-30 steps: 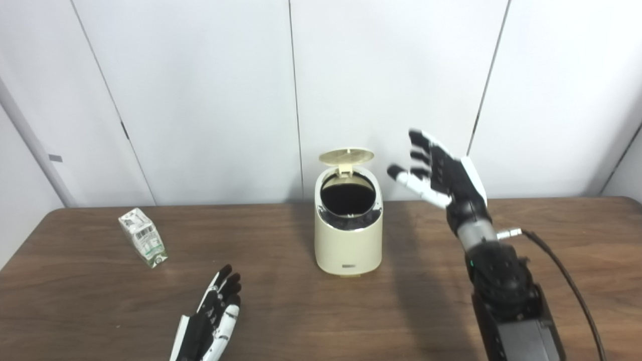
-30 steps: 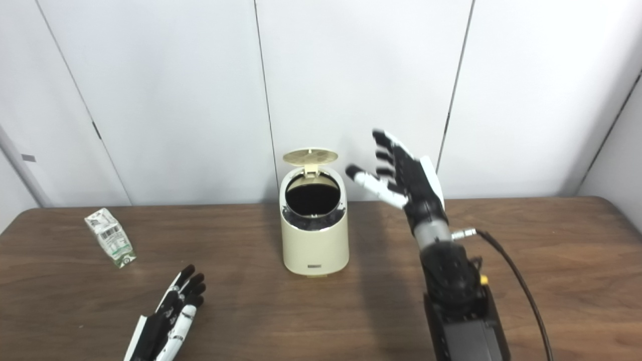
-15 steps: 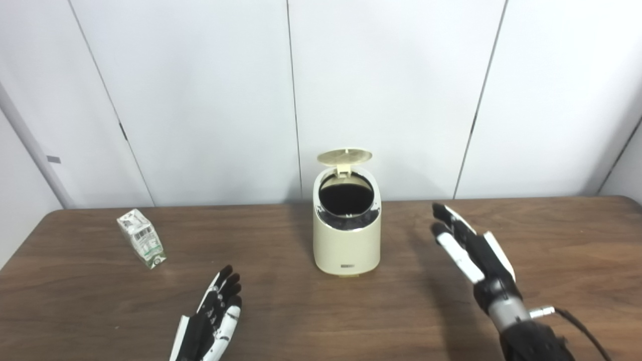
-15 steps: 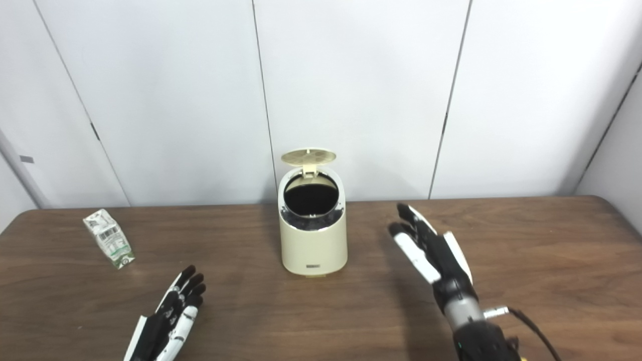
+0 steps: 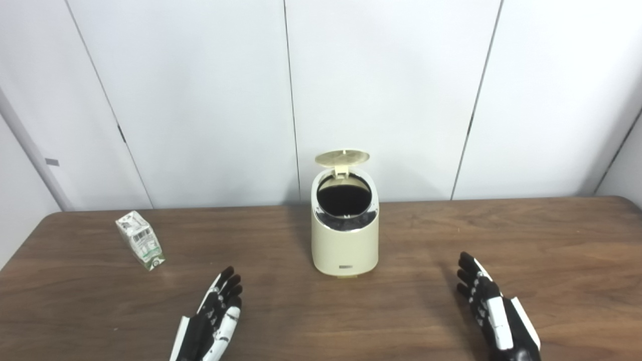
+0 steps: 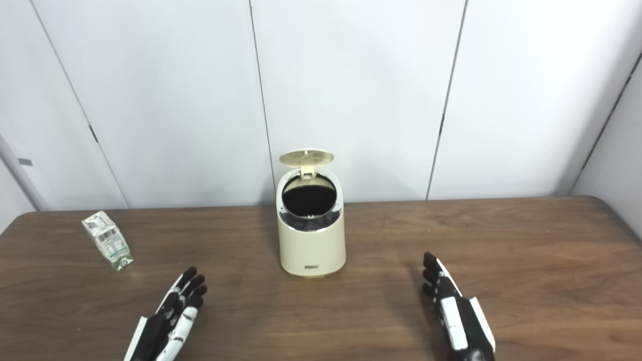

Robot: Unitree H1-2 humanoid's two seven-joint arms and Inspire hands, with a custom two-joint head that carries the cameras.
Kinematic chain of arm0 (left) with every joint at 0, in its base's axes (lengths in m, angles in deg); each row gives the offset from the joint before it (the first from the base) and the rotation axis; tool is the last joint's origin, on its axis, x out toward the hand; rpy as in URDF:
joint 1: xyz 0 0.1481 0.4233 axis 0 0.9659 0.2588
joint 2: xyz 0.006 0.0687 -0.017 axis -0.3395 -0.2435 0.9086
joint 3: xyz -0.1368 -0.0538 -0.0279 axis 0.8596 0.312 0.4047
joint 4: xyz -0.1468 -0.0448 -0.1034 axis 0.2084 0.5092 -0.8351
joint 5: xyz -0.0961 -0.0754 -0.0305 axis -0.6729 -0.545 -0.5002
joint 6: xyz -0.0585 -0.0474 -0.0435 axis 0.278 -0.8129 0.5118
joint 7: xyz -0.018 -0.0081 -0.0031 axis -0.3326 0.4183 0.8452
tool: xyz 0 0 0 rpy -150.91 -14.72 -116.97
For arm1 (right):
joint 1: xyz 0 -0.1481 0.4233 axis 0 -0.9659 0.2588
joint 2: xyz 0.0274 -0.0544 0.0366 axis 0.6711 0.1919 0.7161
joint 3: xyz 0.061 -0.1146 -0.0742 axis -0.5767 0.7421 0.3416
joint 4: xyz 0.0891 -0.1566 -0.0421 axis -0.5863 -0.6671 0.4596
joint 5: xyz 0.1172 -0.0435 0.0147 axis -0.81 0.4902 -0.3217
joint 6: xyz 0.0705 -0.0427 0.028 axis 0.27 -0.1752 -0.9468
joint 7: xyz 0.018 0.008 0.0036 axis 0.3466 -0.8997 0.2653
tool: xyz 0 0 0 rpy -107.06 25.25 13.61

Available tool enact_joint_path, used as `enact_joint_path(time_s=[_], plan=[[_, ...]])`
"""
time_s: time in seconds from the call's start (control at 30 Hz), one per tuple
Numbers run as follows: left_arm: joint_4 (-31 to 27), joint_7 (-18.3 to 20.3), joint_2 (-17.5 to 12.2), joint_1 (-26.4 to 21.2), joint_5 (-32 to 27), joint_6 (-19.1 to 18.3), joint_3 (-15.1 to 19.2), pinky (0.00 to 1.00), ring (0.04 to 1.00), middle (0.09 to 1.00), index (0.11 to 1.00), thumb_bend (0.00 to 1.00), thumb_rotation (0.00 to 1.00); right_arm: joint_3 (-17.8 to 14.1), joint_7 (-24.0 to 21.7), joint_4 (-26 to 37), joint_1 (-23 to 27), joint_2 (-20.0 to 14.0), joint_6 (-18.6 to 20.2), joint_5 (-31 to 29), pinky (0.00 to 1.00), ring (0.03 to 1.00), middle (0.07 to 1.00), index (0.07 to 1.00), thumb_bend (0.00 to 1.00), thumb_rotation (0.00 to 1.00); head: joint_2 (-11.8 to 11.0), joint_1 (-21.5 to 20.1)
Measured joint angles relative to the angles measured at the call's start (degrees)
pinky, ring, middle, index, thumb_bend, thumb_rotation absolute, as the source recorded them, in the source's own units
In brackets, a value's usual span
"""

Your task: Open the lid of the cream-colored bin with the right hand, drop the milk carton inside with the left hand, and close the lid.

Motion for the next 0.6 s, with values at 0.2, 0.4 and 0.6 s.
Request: enact_joint_path(time_s=[0.2,0.4,0.6], plan=[[0.1,0.0,0.0,-0.1,0.1,0.0,0.0,0.94,0.913,0.918,0.965,0.32,0.56,-0.3,0.1,-0.2,-0.2,0.3,-1.2,-0.4,0.97,0.963,0.961,0.942,0.66,1.0,0.3,1.1],[0.2,0.2,-0.1,-0.1,0.2,0.3,-0.3,0.95,0.912,0.923,0.974,0.36,0.59,-1.0,0.6,-0.5,-0.2,0.5,-2.0,-1.1,0.97,0.962,0.963,0.947,0.61,1.0,-0.1,4.2],[0.3,-0.3,0.3,-0.1,1.5,2.1,-0.7,0.9,0.898,0.911,0.959,0.42,0.48,-1.9,0.3,-1.9,0.5,-0.1,-4.4,-2.0,1.0,0.972,0.98,0.965,0.6,1.0,-0.8,11.6]])
